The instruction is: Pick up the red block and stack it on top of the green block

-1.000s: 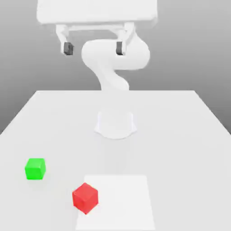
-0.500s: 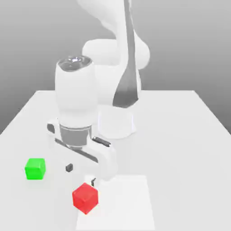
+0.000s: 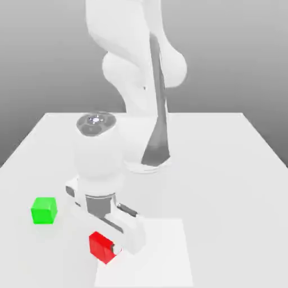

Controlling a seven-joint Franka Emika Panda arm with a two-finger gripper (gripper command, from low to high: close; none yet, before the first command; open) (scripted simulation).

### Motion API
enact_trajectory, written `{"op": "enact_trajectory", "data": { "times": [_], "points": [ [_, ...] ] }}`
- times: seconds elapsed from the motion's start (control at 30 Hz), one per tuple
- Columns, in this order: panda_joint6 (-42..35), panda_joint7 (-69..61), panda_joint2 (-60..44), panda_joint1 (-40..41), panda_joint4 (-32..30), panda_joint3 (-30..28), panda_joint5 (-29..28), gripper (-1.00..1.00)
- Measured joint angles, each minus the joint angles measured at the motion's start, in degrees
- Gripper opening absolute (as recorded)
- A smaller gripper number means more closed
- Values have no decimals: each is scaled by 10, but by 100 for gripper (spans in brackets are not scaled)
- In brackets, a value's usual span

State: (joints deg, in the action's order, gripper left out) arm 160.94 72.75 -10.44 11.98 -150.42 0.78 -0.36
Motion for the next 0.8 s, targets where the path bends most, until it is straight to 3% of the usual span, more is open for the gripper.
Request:
{"op": "enact_trajectory", "data": {
  "times": [0.1,0.4,0.6,0.63,0.8],
  "points": [
    [-38,24,51,17,-14,-18,0,-100],
    [-79,231,156,203,-76,-106,-19,-100],
    [18,218,59,215,-78,-100,29,-100],
    [32,211,43,218,-77,-95,38,100],
    [32,211,43,218,-77,-95,38,100]
  ]
}}
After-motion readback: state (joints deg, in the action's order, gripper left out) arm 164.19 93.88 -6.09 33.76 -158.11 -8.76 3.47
